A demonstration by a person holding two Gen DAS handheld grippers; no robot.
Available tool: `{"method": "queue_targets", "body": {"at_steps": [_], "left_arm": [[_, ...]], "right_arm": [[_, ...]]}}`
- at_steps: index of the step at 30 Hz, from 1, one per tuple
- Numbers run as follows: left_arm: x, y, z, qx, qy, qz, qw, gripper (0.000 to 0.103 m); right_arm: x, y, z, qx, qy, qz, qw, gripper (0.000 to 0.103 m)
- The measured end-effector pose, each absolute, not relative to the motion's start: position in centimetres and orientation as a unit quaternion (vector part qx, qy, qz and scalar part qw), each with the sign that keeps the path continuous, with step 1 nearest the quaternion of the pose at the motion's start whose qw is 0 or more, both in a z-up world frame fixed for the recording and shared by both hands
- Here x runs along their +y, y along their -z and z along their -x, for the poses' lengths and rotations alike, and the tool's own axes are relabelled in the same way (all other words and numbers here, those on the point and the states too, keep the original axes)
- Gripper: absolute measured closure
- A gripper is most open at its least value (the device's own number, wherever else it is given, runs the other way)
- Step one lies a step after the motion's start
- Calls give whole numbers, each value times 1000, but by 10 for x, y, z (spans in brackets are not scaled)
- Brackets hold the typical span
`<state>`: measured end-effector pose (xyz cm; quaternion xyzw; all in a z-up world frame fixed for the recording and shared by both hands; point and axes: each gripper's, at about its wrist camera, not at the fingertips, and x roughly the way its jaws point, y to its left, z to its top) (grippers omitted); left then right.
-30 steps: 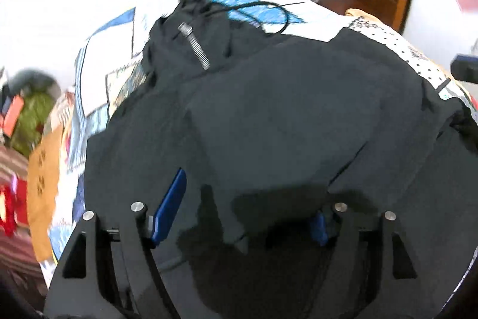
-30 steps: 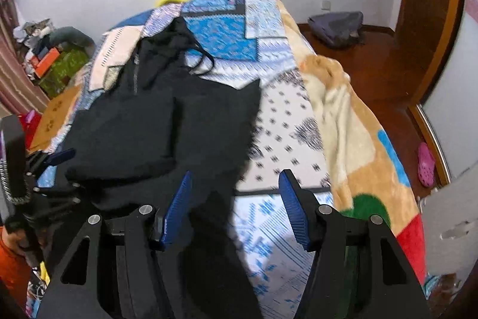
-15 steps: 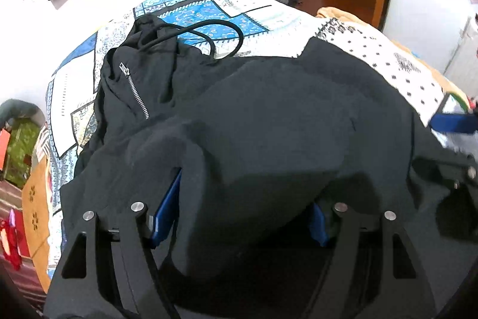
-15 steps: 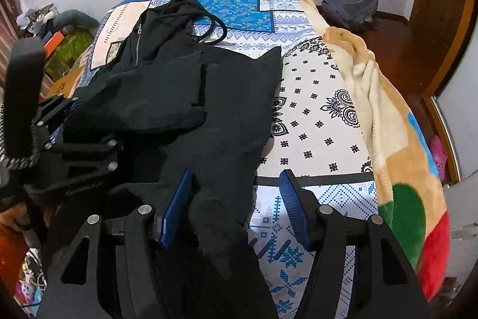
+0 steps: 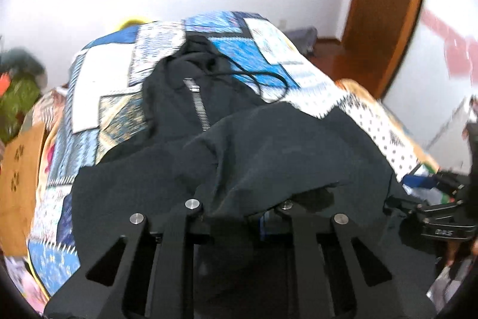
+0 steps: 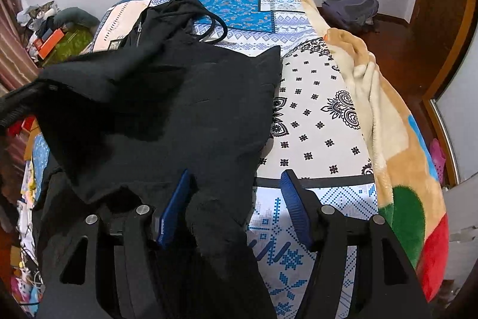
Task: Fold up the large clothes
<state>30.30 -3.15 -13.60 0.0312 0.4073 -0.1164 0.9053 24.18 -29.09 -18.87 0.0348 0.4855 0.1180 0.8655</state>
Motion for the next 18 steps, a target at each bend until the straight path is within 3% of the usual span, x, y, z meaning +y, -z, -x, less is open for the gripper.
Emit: {"method": "queue_targets", "body": {"at_steps": [4, 10, 12, 18], "left_arm": [[18, 133, -291, 413, 107, 39, 904, 86], [72, 177, -271, 455, 84, 123, 878, 79], [96, 194, -262, 462, 77, 175, 866, 67], [150, 219, -239, 461, 51, 257, 848, 67]], "right_arm": [[-288, 189, -241, 485, -115, -28, 867, 40], [-282, 190, -241, 484, -106, -7, 869, 37], [-281, 191, -240, 484, -105, 0, 869, 37], [-278, 191, -242, 490, -96, 7, 867, 36]]}}
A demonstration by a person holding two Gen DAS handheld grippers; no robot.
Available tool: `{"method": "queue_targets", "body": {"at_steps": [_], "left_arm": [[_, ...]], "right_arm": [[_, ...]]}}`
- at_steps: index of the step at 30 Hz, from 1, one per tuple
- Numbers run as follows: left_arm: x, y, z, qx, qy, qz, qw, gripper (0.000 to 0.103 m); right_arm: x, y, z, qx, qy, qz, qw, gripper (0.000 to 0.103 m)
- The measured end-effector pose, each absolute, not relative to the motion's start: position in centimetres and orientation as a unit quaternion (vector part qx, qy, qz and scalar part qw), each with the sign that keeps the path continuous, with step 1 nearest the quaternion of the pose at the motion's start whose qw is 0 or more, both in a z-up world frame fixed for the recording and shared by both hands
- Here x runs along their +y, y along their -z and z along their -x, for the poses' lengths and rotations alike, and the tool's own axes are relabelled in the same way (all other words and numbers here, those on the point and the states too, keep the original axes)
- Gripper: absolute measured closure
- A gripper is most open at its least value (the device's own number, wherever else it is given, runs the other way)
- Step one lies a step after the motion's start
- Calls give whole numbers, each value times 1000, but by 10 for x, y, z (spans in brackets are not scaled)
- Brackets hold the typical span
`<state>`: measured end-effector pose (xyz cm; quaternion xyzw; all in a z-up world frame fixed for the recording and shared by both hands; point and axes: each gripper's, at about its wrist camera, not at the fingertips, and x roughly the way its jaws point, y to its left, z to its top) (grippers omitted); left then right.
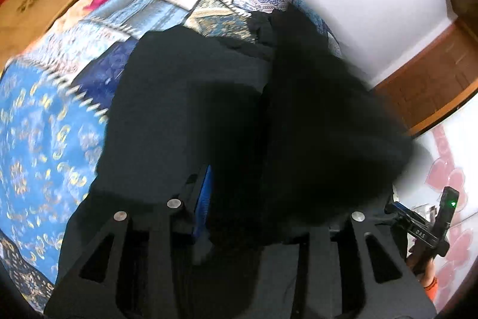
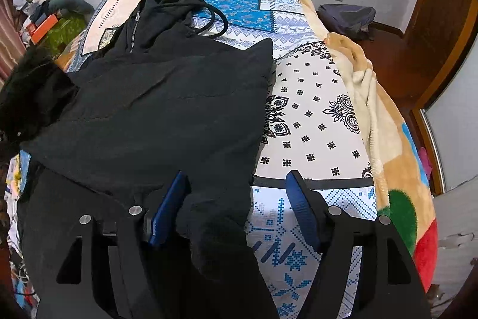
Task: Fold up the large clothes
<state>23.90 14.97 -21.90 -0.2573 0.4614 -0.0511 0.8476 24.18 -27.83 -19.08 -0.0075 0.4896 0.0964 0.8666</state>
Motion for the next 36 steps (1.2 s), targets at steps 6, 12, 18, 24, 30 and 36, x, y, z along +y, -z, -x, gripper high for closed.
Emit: {"method": "queue_targets", "body": {"at_steps": [6, 12, 18, 24, 30, 36], "left_arm": [[163, 227, -230, 473, 9, 207, 856, 70], [165, 220, -222, 467, -13, 159, 870, 70], [161, 204, -222, 462, -20, 106, 880, 69], [148, 171, -224, 429, -88, 0, 899, 43], [144, 132, -249, 406, -56, 3, 912, 40], [118, 98, -300, 377, -9, -5, 926, 39]], "right_arm": [[-277, 190, -242, 491, -83, -3, 867, 36], [-276, 187, -245, 499, -82, -3, 863, 36], [-269, 167, -247, 486, -105, 4, 868, 36], [-258, 132, -254, 441, -133, 13, 888, 36], [-247, 102, -276, 400, -157, 11, 903, 36], [-236, 81, -311, 372, -178, -5, 911, 36]]}}
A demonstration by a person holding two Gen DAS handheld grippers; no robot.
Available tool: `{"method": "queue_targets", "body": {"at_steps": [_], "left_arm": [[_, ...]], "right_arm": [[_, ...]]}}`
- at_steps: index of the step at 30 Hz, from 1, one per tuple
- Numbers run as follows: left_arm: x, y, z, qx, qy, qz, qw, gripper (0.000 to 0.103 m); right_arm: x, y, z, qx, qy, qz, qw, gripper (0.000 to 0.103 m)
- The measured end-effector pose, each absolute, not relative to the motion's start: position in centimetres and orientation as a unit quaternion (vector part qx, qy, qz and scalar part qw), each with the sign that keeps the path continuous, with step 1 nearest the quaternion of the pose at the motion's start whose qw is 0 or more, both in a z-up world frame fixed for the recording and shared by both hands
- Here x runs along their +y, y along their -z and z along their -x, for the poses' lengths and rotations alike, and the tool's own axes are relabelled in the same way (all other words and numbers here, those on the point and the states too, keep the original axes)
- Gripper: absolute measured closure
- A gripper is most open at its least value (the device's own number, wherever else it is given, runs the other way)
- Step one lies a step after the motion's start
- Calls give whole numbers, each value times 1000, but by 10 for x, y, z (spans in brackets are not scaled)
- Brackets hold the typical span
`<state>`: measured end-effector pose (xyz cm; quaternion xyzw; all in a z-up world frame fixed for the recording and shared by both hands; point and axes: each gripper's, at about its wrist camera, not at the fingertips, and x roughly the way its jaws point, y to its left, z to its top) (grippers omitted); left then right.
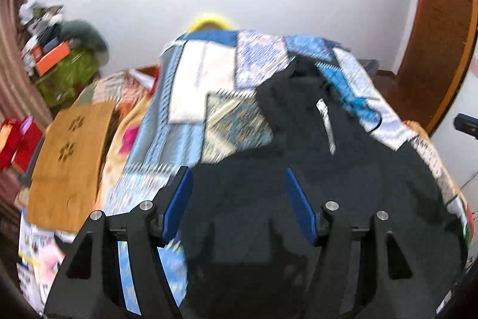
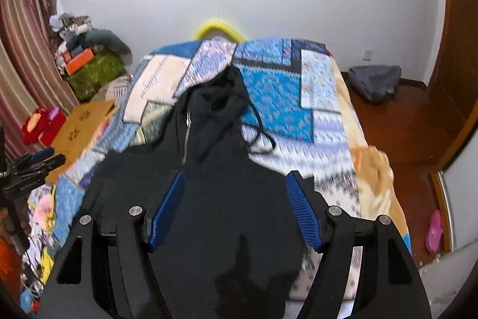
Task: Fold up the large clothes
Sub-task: 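Grasp the hoodie hem with both grippers and lift it toward the hood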
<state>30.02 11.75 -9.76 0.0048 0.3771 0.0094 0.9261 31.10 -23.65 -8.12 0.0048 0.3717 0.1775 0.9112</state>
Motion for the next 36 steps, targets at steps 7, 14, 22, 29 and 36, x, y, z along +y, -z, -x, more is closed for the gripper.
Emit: {"method": "queue_targets", "body": {"at_steps": [7, 14, 22, 29, 36], "left_arm": [[81, 94, -383, 385, 37, -6, 922, 39], [60, 125, -469, 422, 60, 19, 904, 39], [63, 182, -542, 464, 37, 73, 882, 39], [66, 229, -576, 485, 29, 112, 867, 54], [62, 221, -564, 467, 31, 40, 883, 94]], "right_arm": [[-228, 78, -372, 378, -192, -38, 905, 36], [-216, 108, -445, 422, -201, -72, 881, 36], [-195, 166, -524, 492, -179, -93, 847, 36], [-166, 209, -561, 538, -159, -85, 824, 40], [-157, 209, -554, 529, -155, -62, 832, 84]]}}
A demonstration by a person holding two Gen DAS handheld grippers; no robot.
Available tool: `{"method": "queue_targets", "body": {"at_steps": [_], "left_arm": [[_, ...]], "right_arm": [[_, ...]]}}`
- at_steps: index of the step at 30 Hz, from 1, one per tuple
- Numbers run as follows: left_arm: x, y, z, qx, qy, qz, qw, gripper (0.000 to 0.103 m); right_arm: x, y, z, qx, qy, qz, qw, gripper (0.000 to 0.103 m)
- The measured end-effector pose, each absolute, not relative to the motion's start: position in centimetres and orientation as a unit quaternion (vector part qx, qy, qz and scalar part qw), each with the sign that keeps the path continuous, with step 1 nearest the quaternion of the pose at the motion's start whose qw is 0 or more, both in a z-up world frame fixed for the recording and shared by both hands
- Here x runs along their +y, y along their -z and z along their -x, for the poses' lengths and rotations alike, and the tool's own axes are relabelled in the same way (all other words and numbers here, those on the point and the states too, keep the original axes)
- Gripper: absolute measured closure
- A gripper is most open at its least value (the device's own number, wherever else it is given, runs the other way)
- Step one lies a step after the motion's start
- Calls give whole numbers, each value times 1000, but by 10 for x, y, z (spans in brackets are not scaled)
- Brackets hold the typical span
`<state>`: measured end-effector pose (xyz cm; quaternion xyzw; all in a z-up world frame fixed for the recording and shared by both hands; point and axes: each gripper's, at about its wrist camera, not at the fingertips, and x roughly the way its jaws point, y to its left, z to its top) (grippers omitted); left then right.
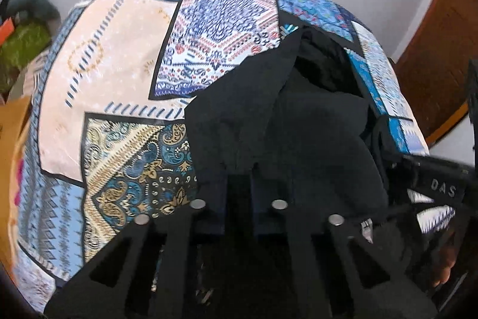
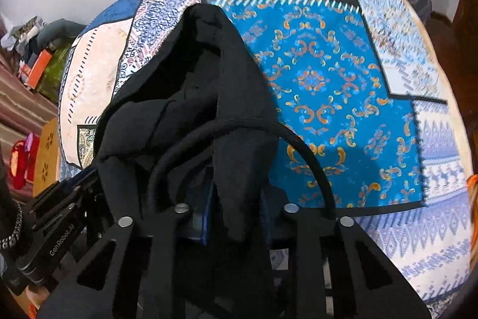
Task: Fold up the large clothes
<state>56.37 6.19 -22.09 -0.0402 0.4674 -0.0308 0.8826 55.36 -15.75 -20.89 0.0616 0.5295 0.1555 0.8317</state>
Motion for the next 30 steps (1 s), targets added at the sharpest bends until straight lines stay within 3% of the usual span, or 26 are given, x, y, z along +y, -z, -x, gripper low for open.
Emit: {"method": "queue_targets", "body": {"at_steps": [5, 15, 27, 30], "left_arm": [[66, 177, -526, 433, 59, 23, 899, 95], [65, 108, -392, 403, 124, 1, 907, 95], [64, 183, -274, 492, 112, 16, 863, 94], [72, 205, -256, 523, 93, 20, 847, 89]], "right_arm": [[-164, 169, -517, 491, -179, -39, 852, 90], [-164, 103, -405, 428, -261, -5, 865, 91], [-173, 171, -303, 488, -249, 34, 836, 85], [-183, 188, -295, 524, -238, 24, 818, 83]]}}
